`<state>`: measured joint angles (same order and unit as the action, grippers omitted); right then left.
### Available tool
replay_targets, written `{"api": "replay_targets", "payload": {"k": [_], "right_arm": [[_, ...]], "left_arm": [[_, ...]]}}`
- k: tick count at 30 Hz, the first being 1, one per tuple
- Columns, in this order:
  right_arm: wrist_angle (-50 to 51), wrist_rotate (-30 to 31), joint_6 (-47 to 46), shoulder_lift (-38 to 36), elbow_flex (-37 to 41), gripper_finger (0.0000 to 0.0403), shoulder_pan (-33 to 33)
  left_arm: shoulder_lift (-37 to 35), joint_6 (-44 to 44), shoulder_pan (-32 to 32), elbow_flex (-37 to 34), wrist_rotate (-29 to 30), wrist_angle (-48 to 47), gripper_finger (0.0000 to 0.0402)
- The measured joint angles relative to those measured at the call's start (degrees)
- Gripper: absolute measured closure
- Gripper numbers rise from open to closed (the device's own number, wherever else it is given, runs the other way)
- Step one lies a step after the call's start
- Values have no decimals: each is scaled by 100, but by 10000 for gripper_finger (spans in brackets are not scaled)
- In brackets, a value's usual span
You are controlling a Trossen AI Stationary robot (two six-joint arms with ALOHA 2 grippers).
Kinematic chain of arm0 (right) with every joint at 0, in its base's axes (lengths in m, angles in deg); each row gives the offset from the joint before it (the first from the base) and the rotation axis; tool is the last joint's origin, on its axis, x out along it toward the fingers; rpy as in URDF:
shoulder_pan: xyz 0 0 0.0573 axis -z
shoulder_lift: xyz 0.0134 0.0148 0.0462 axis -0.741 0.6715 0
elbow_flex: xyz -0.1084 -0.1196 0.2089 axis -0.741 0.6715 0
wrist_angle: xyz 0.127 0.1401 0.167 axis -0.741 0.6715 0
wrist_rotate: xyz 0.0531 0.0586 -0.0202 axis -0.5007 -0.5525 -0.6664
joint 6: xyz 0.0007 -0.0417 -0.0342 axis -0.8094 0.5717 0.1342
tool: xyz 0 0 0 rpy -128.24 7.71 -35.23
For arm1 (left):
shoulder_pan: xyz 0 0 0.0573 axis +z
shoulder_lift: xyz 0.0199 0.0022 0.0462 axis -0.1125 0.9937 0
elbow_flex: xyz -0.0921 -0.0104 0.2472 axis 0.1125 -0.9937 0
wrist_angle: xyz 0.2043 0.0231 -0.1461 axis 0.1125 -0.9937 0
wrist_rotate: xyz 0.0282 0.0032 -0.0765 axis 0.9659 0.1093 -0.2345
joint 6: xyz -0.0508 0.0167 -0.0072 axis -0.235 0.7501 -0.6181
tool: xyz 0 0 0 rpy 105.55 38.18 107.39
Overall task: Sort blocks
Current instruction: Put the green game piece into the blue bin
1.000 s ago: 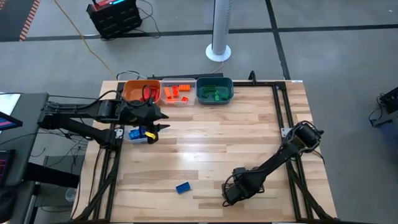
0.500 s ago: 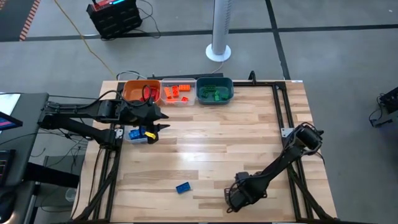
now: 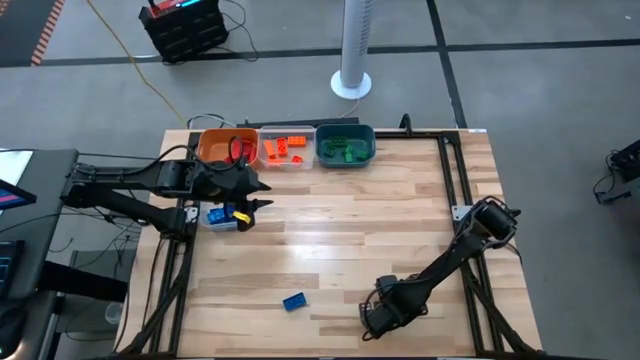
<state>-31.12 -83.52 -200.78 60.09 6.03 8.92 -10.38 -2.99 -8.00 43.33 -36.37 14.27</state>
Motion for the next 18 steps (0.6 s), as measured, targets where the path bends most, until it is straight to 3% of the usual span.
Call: {"api": "replay_targets", "payload": {"k": [4,8,13,18], "right_arm": [[81,145,174,-66,11,262,30],[132,667,511,-192,20,262,130],[175,1034,1496,-431,20,263,388],[673,1076,2882,-731,17,261,968]], "left_arm": [[4,-112,2,0,-131,2,242],[106,-53,2,0,-322,19,242],[336,-57,2,0,-369,45,242],[659,-504,-59,0,-1522,30,242]]}}
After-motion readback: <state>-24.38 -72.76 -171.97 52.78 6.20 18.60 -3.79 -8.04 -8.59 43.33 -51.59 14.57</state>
